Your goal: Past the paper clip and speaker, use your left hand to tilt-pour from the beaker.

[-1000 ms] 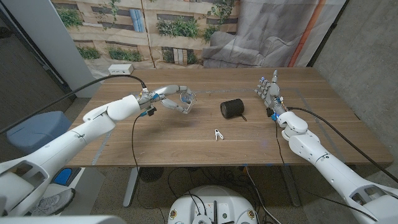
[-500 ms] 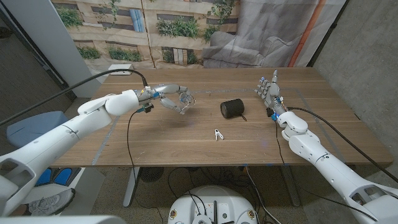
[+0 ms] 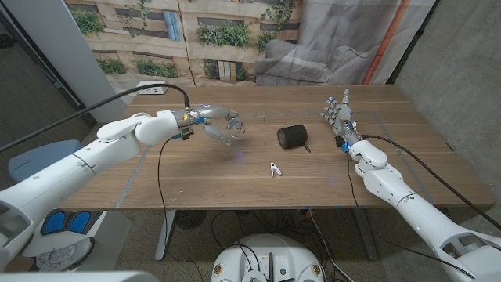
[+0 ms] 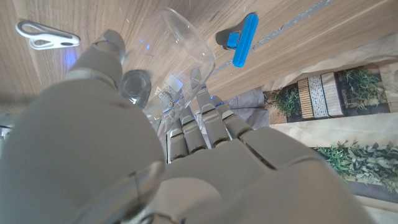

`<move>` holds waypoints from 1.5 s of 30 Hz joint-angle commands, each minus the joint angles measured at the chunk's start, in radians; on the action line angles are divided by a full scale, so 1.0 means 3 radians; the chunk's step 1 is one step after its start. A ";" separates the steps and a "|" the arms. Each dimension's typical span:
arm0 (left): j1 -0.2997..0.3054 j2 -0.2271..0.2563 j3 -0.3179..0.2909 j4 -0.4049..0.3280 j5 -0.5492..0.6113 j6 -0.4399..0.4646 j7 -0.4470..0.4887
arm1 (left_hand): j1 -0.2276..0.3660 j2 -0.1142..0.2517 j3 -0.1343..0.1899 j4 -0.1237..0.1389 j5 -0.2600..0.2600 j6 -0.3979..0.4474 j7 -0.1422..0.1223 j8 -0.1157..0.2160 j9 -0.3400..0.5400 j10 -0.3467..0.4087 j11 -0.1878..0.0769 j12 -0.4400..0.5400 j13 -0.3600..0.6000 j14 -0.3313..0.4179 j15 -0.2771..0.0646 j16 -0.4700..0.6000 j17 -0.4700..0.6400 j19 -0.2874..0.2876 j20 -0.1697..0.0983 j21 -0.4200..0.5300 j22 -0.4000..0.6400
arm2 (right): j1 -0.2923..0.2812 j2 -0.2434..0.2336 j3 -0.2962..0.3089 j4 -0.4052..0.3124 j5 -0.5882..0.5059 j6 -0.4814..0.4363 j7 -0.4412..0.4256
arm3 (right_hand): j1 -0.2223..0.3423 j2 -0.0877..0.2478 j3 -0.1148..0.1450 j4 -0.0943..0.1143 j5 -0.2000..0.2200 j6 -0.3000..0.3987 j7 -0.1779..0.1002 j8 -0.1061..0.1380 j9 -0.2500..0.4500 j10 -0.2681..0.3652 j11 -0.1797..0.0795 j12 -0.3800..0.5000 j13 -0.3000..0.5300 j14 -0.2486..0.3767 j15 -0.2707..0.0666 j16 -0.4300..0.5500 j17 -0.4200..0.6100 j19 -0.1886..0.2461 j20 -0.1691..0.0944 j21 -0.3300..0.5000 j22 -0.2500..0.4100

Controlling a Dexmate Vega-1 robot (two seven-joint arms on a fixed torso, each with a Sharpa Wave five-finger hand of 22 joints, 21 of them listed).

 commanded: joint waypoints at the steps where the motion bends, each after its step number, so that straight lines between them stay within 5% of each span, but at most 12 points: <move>1: 0.0030 0.0075 0.0008 -0.0289 0.0325 0.0255 -0.0075 | 0.0206 0.0742 0.0063 0.0048 0.0025 0.0041 0.0042 0.0068 0.0001 0.0262 -0.0235 0.0050 0.0149 0.0164 -0.0640 0.0008 0.0011 0.0039 -0.0153 0.0011 0.0015 | 0.0003 0.0002 -0.0001 0.0004 -0.0001 0.0002 0.0001 | 0.0009 0.0290 -0.0023 -0.0001 0.0020 -0.0024 -0.0008 0.0018 0.0005 -0.0031 0.0009 0.0021 0.0015 -0.0018 -0.0065 0.0010 0.0019 0.0003 0.0021 0.0024 0.0015; 22: -0.0064 0.0077 0.0197 -0.0687 0.1260 0.0596 -0.0438 | 0.0201 0.0799 0.0081 0.0028 0.0045 0.0045 0.0093 0.0121 -0.0032 0.0273 -0.0220 0.0057 0.0191 0.0190 -0.0611 -0.0023 0.0020 0.0061 -0.0118 0.0006 0.0016 | 0.0001 0.0001 0.0000 0.0002 0.0000 0.0001 0.0001 | 0.0009 0.0290 -0.0023 -0.0001 0.0020 -0.0024 -0.0008 0.0018 0.0005 -0.0031 0.0009 0.0021 0.0015 -0.0018 -0.0065 0.0010 0.0019 0.0003 0.0021 0.0024 0.0015; 45: -0.0224 -0.0041 0.0412 -0.0792 0.2048 0.0576 -0.0814 | 0.0128 0.0845 0.0101 0.0048 0.0064 -0.0007 0.0121 0.0156 -0.0066 0.0239 -0.0200 0.0035 0.0223 0.0166 -0.0573 -0.0083 0.0020 0.0030 -0.0076 -0.0009 0.0018 | 0.0000 0.0000 0.0000 0.0000 0.0000 0.0000 0.0000 | 0.0009 0.0290 -0.0023 -0.0001 0.0020 -0.0024 -0.0008 0.0018 0.0005 -0.0031 0.0009 0.0021 0.0015 -0.0018 -0.0065 0.0010 0.0019 0.0003 0.0021 0.0024 0.0015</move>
